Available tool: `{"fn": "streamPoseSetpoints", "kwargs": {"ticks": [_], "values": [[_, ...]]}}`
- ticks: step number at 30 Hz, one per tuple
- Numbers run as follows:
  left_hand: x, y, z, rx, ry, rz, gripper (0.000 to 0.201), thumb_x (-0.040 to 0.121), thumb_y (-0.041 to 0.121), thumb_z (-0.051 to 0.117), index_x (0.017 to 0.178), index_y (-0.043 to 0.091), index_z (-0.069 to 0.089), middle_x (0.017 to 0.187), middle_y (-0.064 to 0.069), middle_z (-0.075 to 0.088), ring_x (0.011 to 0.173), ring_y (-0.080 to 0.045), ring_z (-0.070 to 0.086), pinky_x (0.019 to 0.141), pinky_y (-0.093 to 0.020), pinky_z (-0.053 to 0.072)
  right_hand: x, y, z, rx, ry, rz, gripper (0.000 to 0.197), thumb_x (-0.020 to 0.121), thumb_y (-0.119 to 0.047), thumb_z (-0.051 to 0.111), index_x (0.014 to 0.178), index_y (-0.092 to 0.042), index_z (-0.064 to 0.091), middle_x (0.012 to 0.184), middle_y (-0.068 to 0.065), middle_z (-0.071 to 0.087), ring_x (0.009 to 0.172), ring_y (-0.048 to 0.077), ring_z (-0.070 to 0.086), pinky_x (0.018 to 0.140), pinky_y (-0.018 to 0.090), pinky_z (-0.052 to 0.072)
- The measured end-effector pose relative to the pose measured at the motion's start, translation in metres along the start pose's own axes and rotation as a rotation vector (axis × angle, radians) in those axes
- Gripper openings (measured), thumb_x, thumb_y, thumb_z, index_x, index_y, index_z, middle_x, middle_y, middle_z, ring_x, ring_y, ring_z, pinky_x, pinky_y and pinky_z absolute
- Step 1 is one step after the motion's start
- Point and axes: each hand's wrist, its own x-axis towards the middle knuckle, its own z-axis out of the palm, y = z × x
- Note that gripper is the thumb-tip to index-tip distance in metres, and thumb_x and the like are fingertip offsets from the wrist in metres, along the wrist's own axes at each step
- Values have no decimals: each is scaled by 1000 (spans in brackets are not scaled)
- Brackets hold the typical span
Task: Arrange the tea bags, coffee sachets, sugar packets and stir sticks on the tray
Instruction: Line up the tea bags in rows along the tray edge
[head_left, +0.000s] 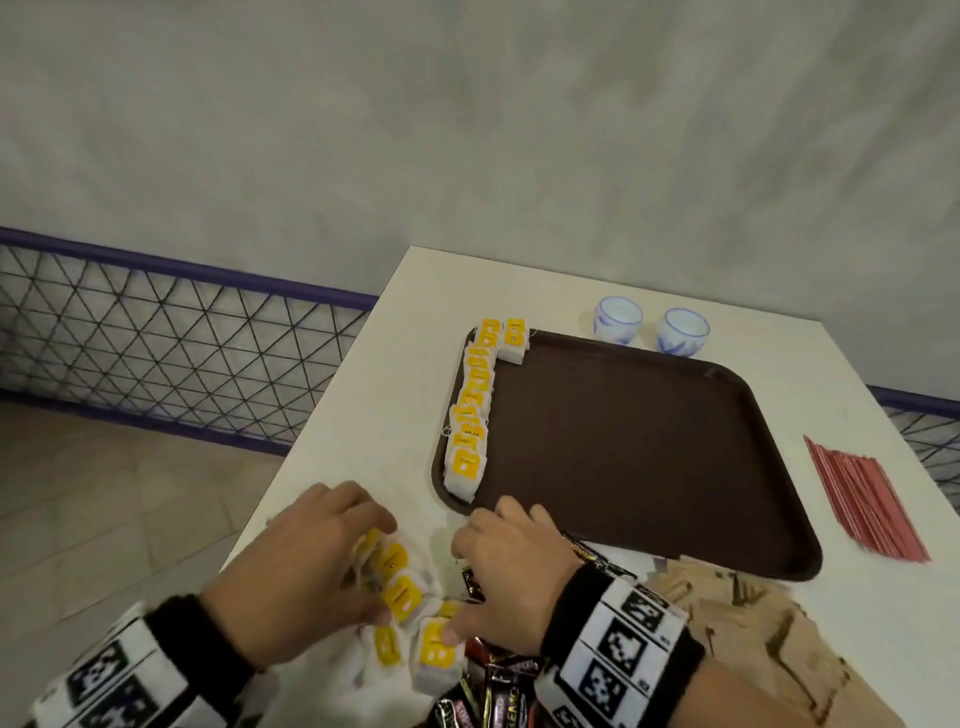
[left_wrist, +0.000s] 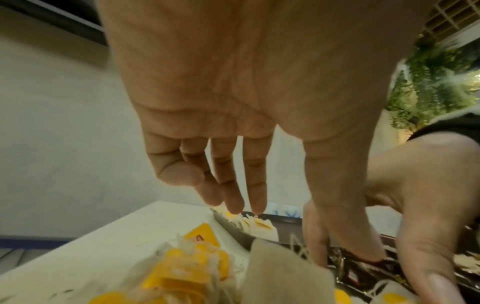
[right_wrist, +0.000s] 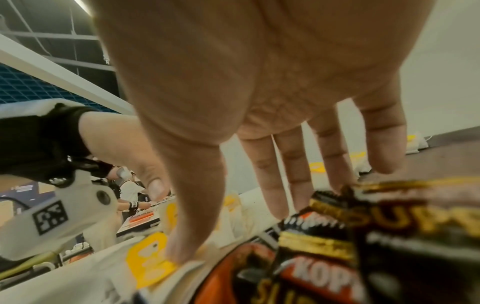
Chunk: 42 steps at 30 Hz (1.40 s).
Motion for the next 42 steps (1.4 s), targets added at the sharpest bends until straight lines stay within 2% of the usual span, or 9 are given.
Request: {"fn": "streamPoseSetpoints", "kwargs": {"ticks": [7, 11, 15, 18, 21, 24, 28, 32, 42], "values": [[-17, -2, 22, -31, -43, -84, 67, 53, 63, 74, 111, 37, 56, 109, 17, 40, 97, -8, 43, 85, -17, 39, 3, -19, 11, 22, -50, -47, 48, 72, -50, 73, 108, -21, 60, 111, -1, 46, 112, 25, 34, 96, 47, 25], [-16, 8, 34, -51, 33, -72, 65, 58, 63, 73, 115, 38, 55, 110, 17, 35, 100, -9, 36, 89, -20, 35, 2, -18, 14, 261, 52, -37, 14, 78, -27, 70, 84, -30, 58, 93, -10, 49, 95, 14, 34, 85, 37, 19], [-10, 11, 37, -94, 47, -80, 61, 62, 60, 73, 115, 37, 54, 110, 17, 36, 103, -10, 36, 92, -22, 35, -2, -4, 12, 500, 151, 66, 24, 78, -27, 70, 67, -33, 50, 79, -15, 57, 86, 5, 48, 87, 31, 19], [-7, 14, 34, -195, 75, -38, 70, 55, 76, 59, 114, 38, 56, 108, 20, 42, 102, -8, 39, 91, -18, 35, -7, 7, 5, 708, 237, 114, 19, 73, -31, 76, 71, -34, 57, 76, -14, 63, 89, 7, 56, 94, 34, 33], [-1, 27, 23, -466, 166, 23, 76, 53, 88, 47, 110, 39, 59, 109, 23, 53, 103, 2, 46, 88, -12, 36, -13, 19, 0, 1037, 344, 23, 17, 74, -15, 79, 82, -22, 67, 78, 6, 71, 78, 15, 64, 84, 43, 52], [11, 48, 7, -825, 164, 15, 45, 68, 50, 72, 106, 28, 65, 102, 10, 67, 93, -6, 63, 80, -21, 52, -20, 27, -8, 1278, 378, -9, 16, 79, -4, 75, 92, -8, 67, 85, 17, 71, 76, 22, 66, 73, 37, 58], [24, 68, -9, -1015, 233, 7, 20, 80, 6, 72, 97, 15, 66, 90, -7, 63, 70, -15, 63, 63, -27, 55, -26, 29, -17, 1448, 413, -22, 10, 83, -1, 69, 93, -3, 68, 79, 15, 69, 70, 28, 66, 63, 31, 60], [33, 68, -12, -1068, 225, 18, 27, 79, -2, 70, 96, 20, 66, 91, -5, 63, 72, -13, 60, 69, -26, 53, -31, 35, -21, 1548, 460, -25, 11, 89, -2, 61, 97, 0, 69, 79, 16, 70, 67, 18, 66, 61, 25, 58], [40, 65, -20, -1005, 203, 47, 33, 80, -3, 68, 105, 18, 68, 101, 3, 68, 94, -7, 62, 85, -16, 49, -36, 55, -27, 1689, 566, 150, 10, 94, -8, 55, 89, -7, 64, 81, 13, 71, 70, 21, 65, 60, 30, 56]]}}
